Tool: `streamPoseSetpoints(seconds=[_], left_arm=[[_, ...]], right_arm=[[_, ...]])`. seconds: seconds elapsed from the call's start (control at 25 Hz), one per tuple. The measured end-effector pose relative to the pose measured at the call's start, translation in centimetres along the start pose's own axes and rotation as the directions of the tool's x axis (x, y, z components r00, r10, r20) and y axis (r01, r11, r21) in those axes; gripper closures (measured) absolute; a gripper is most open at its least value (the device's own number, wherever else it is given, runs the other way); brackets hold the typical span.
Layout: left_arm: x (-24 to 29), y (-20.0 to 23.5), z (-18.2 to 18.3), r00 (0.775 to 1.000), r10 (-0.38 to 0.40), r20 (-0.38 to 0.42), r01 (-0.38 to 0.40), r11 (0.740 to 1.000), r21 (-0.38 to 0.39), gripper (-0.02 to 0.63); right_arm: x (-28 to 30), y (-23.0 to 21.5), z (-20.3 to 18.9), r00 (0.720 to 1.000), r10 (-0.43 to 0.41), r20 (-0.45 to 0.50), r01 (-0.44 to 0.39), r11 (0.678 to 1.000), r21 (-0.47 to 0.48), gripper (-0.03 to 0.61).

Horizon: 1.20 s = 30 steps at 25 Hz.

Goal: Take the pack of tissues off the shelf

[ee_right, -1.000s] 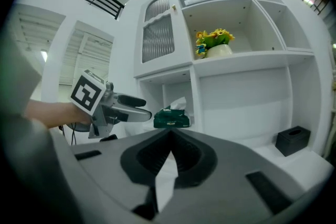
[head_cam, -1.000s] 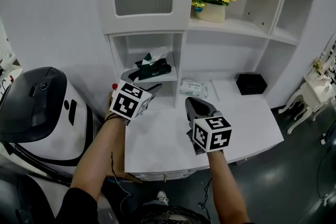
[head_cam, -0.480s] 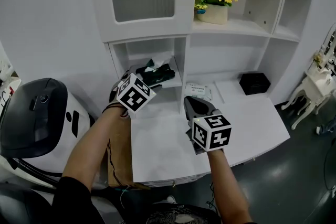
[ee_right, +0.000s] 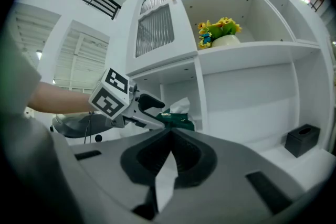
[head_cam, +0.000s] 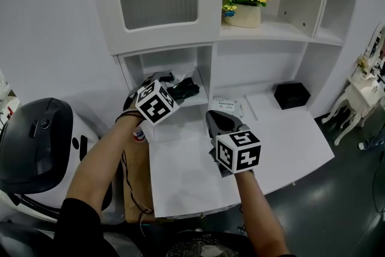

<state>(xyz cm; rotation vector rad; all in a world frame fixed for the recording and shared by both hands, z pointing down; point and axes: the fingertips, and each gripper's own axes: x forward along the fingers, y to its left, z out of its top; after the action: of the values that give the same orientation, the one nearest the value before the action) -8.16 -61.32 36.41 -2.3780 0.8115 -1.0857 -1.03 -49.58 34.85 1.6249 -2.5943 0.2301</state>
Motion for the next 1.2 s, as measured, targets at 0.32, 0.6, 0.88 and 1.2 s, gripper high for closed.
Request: streamPoseSetpoints(seconds=[0.32,0.6,0.88,1.2], left_arm=[[2.6,0.3,-1.9,0.996,-0.044,-0.076,0.044,0.999,0.01,0.374],[3.6,0.1,-2.4,0.994,-0.054,-0.092,0.057,0.998,0.026,0.481],[3.9,-0.2,-2.2,0.994,-0.061,-0.095,0.064,0.997,0.035,0.595],[2.6,-0.3,-1.6,0.998,-0.038,-0.058,0.038,0.999,0.008,0.597]], right_arm=[[0.7,-1.9,-0.2,1.0,-0.016,0.001,0.016,1.0,0.009,0.574],[1.3,-3.1,-1.1,1.0,-0.026,-0.009,0.026,0.999,0.03,0.574],[1.4,-3.5,-1.8,1.0,-0.028,-0.014,0.028,0.999,0.039,0.574],[0.7,-3.3,-1.5,1.0,-0.019,-0.005,0.019,0.999,0.044,0.574]])
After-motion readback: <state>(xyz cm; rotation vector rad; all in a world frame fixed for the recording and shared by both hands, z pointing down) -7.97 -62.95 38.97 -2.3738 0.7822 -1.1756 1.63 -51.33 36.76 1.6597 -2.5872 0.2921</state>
